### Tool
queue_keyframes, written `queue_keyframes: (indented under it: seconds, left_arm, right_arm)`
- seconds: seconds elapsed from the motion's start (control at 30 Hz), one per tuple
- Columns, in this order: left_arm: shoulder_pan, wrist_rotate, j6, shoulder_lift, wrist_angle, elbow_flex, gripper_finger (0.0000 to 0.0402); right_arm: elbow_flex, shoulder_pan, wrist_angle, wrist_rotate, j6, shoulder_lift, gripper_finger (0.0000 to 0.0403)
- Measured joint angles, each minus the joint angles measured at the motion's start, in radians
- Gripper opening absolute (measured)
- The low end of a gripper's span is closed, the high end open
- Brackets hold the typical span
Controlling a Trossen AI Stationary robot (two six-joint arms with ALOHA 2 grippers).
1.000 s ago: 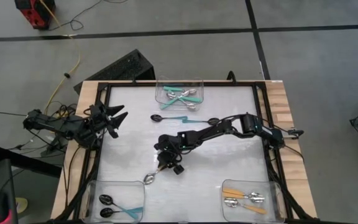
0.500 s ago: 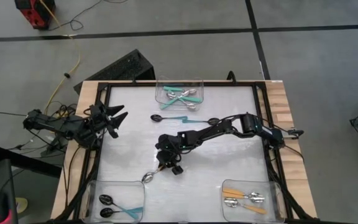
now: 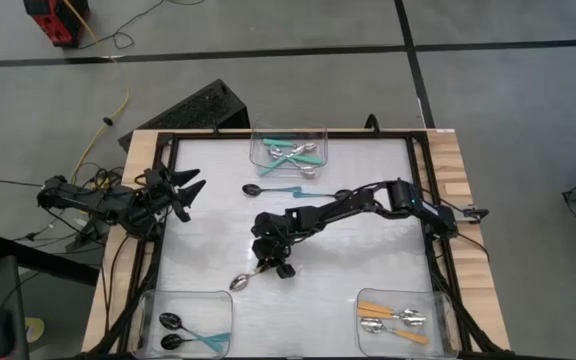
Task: Sort silverware by color (type)
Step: Put the orange spoon into the bottom right transparent bin
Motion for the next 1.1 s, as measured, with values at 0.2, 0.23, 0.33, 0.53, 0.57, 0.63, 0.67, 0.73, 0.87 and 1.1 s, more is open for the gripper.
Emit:
queue_keyframes:
  seconds: [0.2, 0.23, 0.33, 0.53, 0.57, 0.63, 0.67, 0.73, 0.87, 1.1]
  left_arm:
    - [0.000, 0.001, 0.008, 0.000, 0.001, 0.000, 0.0190]
    - [0.000, 0.002, 0.009, 0.000, 0.002, 0.000, 0.0190]
    - [0.000, 0.003, 0.015, 0.000, 0.002, 0.000, 0.0190]
    - [0.000, 0.005, 0.015, 0.000, 0.002, 0.000, 0.0190]
    - [0.000, 0.005, 0.015, 0.000, 0.003, 0.000, 0.0190]
    - [0.000, 0.005, 0.015, 0.000, 0.006, 0.000, 0.0190]
    - [0.000, 0.005, 0.015, 0.000, 0.008, 0.000, 0.0190]
    - [0.000, 0.005, 0.015, 0.000, 0.011, 0.000, 0.0190]
    - [0.000, 0.005, 0.015, 0.000, 0.011, 0.000, 0.0190]
    - [0.000, 0.004, 0.015, 0.000, 0.011, 0.000, 0.0190]
  right_arm:
    - [-0.002, -0.003, -0.060, 0.002, 0.002, -0.034, 0.0086]
    - [-0.003, -0.005, -0.090, 0.008, 0.001, -0.049, 0.0086]
    - [-0.005, -0.015, -0.142, 0.012, -0.002, -0.063, 0.0086]
    - [-0.006, -0.034, -0.216, 0.036, 0.000, -0.086, 0.0085]
    - [-0.006, -0.035, -0.223, 0.038, 0.002, -0.086, 0.0085]
    - [-0.004, -0.035, -0.231, 0.043, 0.006, -0.086, 0.0085]
    - [-0.004, -0.035, -0.233, 0.043, 0.006, -0.086, 0.0085]
    - [-0.004, -0.033, -0.234, 0.045, 0.004, -0.086, 0.0085]
    - [-0.003, -0.035, -0.246, 0.066, 0.001, -0.087, 0.0085]
    - [-0.002, -0.057, -0.268, 0.057, 0.006, -0.087, 0.0085]
